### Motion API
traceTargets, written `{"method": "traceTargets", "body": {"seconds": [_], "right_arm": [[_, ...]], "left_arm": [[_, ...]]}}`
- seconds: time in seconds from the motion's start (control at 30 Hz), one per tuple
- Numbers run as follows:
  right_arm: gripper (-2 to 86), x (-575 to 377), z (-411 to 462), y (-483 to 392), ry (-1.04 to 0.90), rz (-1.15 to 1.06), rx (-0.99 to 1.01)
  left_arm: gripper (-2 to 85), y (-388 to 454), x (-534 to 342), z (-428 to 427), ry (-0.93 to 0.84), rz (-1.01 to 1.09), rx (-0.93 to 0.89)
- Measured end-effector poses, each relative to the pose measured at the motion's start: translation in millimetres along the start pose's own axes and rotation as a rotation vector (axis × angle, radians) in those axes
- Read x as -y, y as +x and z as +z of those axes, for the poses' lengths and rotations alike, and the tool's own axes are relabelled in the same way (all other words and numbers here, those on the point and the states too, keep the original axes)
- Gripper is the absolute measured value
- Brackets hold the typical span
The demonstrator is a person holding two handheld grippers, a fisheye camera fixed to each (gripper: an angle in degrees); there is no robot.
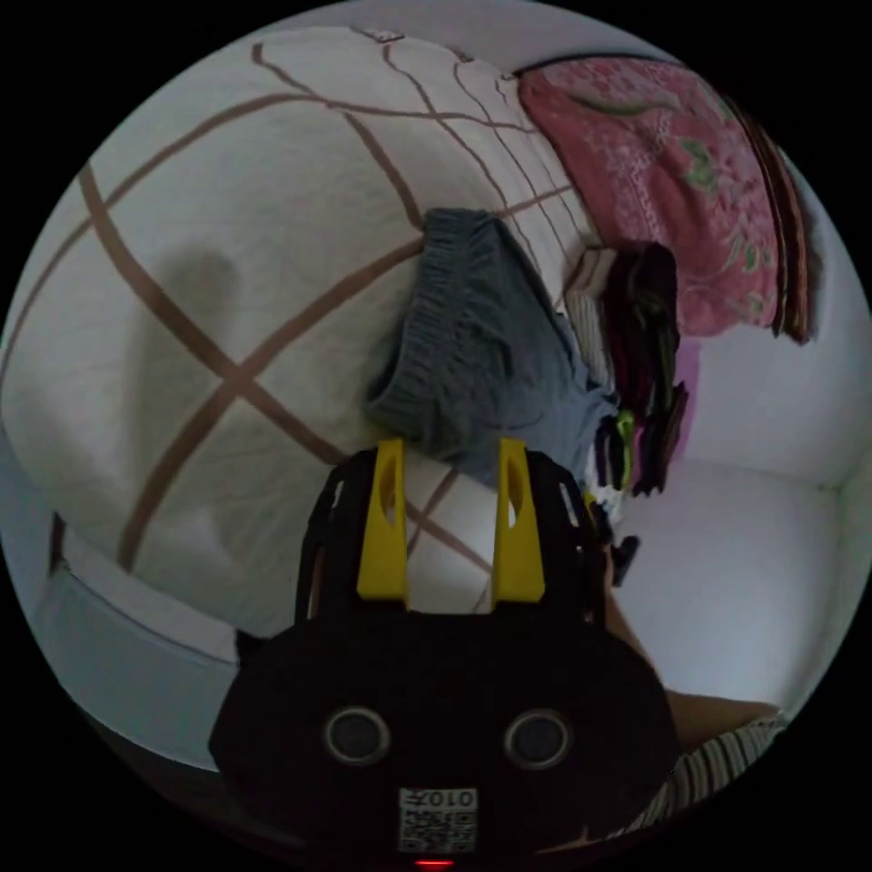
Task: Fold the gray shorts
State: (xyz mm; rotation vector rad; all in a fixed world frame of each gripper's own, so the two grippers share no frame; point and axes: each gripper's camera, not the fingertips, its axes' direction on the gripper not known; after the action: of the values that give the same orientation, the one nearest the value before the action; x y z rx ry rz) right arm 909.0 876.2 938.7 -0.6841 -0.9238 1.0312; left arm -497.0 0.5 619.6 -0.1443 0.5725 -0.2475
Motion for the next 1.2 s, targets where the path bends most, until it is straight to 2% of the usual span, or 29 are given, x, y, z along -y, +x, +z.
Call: {"method": "traceTargets", "body": {"seconds": [0.03,0.23,0.37,0.57,0.83,1.07,1.2], "right_arm": [[11.2,1,0,1,0.002,0.003,0.006],[11.9,-1,-6,19,0.032,0.073,0.024],[12.8,-6,-15,31,0.115,0.124,0.001],[14.4,8,3,25,0.043,0.065,-0.058],[16.5,-1,29,-10,0.094,0.1,-0.32],[13.7,-9,50,-20,-0.01,0.085,-0.274],[12.4,-17,56,-22,0.0,0.107,-0.293]], "left_arm": [[17.5,0,-25,-19,-0.121,-0.335,-0.034],[15.8,-30,-44,-7,-0.045,-0.525,-0.051],[14.3,-34,-45,-2,-0.035,-0.52,-0.021],[10.7,-27,-48,-1,-0.018,-0.482,0.048],[6.1,-11,-55,-20,0.024,-0.328,0.137],[4.7,-33,-89,-44,-0.001,-0.278,0.202],[4.3,-58,-111,-53,-0.001,-0.311,0.185]]}}
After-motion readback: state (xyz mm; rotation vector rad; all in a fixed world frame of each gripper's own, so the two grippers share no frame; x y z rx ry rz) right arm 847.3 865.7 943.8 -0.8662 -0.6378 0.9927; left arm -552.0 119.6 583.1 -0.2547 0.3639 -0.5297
